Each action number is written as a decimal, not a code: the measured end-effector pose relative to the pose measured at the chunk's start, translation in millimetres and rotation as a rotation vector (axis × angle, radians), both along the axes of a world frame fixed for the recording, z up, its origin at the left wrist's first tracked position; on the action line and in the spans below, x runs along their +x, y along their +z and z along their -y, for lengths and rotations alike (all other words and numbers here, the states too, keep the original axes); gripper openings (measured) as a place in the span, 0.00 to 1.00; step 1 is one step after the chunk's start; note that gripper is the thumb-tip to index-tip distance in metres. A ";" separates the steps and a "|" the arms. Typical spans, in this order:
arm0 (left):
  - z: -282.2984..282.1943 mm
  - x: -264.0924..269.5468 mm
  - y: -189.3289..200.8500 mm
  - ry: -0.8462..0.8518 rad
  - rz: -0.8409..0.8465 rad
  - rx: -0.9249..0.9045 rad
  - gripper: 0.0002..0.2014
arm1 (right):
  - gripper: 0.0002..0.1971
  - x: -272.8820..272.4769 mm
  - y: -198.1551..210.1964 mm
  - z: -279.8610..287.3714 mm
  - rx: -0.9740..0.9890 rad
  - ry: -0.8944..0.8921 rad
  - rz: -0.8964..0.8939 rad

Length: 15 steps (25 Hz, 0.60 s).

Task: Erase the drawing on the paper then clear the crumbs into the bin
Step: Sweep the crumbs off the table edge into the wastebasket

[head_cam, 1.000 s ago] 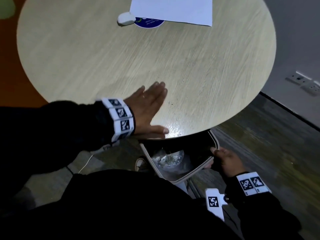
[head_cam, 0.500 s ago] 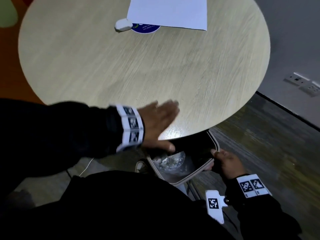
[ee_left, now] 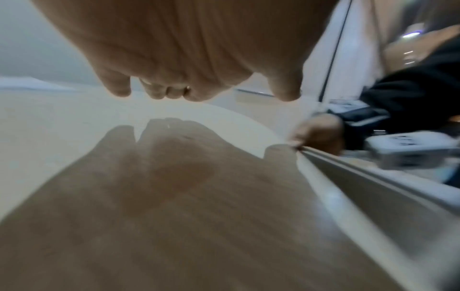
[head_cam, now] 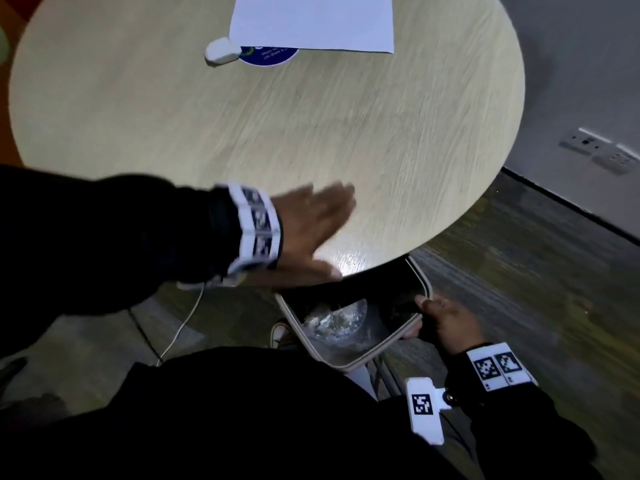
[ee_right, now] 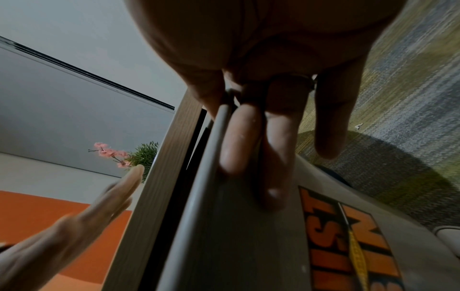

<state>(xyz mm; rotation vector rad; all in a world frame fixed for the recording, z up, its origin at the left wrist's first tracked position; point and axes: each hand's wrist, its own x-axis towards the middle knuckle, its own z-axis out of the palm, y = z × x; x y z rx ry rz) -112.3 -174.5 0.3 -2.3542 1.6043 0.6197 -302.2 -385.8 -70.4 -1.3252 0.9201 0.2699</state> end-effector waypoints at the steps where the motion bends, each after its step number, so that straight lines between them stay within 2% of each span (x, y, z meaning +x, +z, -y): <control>1: 6.6 20.1 0.5 0.079 0.039 -0.001 0.58 | 0.10 0.3 0.2 1.3 -0.002 -0.001 0.000; 2: 10.2 34.9 -2.3 0.134 0.053 0.008 0.59 | 0.11 1.3 0.6 1.7 -0.001 -0.002 -0.003; 4: 12.5 36.4 -11.9 0.134 0.033 0.032 0.60 | 0.11 3.4 2.2 2.8 -0.004 0.006 -0.006; 7: 6.1 -16.7 -23.5 -0.057 -0.006 0.014 0.58 | 0.11 2.3 2.2 7.0 -0.013 0.000 -0.008; 10: -0.4 -57.8 -13.2 -0.200 -0.063 0.021 0.57 | 0.11 -0.2 3.7 10.3 -0.004 -0.029 -0.006; 12: 8.6 -40.9 -4.2 -0.136 -0.073 0.032 0.58 | 0.12 -0.4 5.3 12.6 -0.008 -0.039 -0.011; 15: 26.8 9.0 -5.5 0.082 0.063 -0.021 0.57 | 0.12 2.6 7.8 14.1 -0.016 -0.042 -0.018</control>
